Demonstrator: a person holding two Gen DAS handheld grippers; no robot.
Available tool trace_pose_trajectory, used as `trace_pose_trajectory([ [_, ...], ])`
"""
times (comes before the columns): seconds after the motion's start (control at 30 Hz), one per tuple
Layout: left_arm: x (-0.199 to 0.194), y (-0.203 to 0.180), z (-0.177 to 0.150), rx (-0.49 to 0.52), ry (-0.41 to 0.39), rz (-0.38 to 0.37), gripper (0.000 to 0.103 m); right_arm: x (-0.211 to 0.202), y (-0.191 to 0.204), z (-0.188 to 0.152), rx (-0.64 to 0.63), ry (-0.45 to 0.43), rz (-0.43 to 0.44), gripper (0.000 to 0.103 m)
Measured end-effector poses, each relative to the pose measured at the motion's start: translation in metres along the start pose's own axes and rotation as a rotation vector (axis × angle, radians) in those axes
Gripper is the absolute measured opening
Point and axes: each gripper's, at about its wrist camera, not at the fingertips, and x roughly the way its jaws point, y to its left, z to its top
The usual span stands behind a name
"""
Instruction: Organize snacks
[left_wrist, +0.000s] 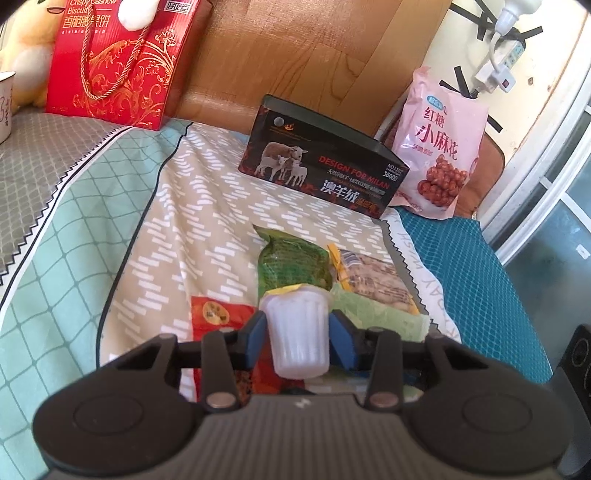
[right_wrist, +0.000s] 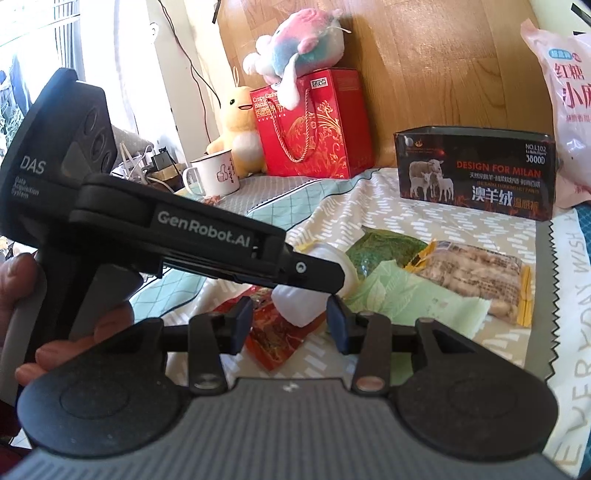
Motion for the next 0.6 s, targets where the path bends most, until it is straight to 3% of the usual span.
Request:
trace_pose_trajectory([
  [0.4,-0.001,0.003,0.001,0.005,-0.001,-0.010,0.037,0.001,0.002,0.000,-0.024,0.002,-0.012,0.047],
  [0.6,-0.003,0.034,0.003,-0.120,0.003,-0.140,0.036,0.007,0.004,0.008,-0.059,0.012,-0.031,0.047],
])
